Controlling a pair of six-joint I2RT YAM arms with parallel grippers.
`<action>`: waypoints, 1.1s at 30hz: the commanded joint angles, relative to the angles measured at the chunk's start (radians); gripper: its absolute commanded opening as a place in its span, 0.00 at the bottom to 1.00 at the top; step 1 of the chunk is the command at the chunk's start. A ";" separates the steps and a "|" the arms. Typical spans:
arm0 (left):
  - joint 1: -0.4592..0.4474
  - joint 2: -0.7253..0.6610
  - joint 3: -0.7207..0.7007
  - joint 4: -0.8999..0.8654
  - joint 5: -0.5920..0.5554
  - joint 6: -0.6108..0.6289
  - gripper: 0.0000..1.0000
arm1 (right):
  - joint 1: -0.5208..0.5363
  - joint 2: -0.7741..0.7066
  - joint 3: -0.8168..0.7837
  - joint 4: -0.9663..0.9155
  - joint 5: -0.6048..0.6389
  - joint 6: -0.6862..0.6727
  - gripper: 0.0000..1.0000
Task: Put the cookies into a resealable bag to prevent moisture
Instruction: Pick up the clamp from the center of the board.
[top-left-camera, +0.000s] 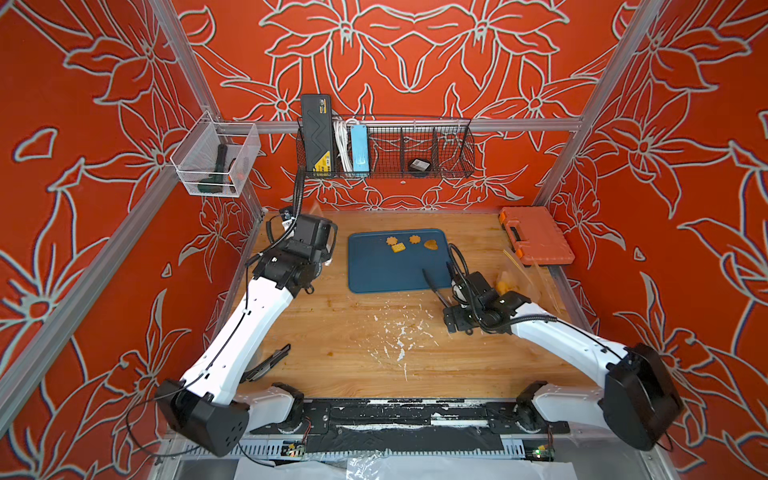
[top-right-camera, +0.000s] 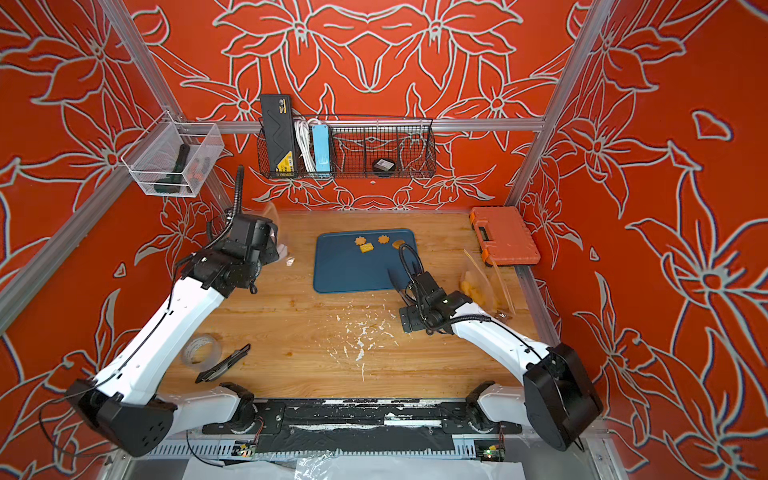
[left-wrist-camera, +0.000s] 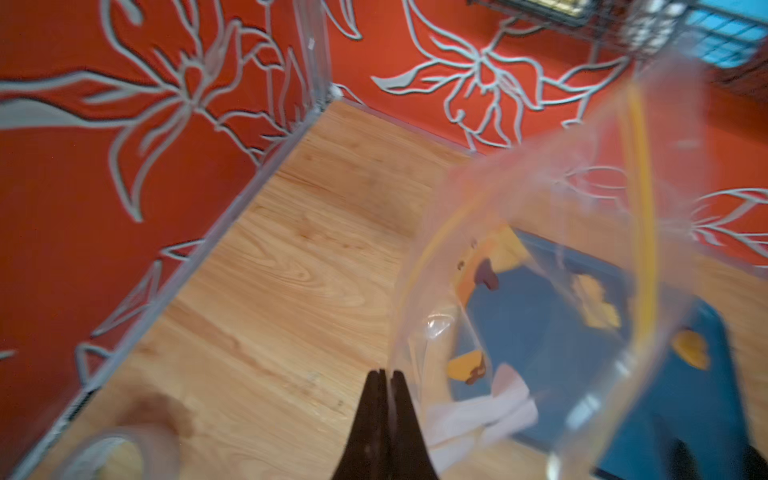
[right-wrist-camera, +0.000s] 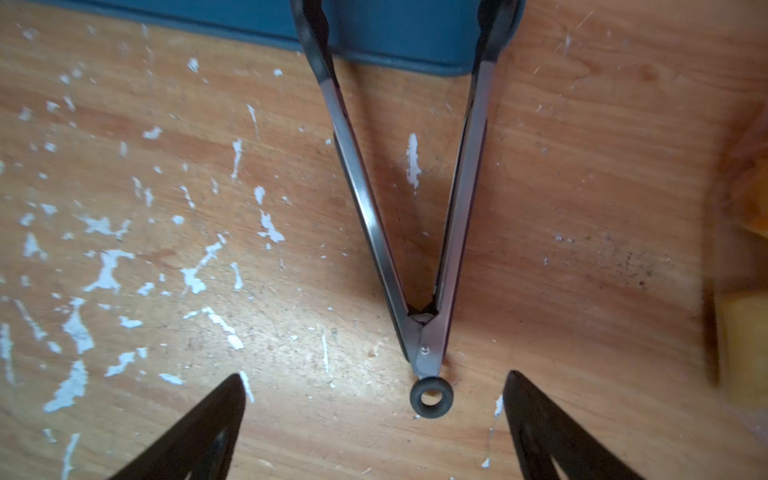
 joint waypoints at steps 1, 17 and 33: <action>-0.029 0.039 -0.092 0.063 0.201 0.144 0.00 | -0.039 0.055 0.015 0.064 -0.042 -0.063 0.99; 0.009 0.207 -0.164 0.312 0.540 0.194 0.00 | -0.076 0.269 0.046 0.248 0.026 -0.089 0.81; 0.063 0.277 -0.131 0.352 0.586 0.195 0.00 | -0.124 0.290 0.069 0.250 -0.061 -0.118 0.66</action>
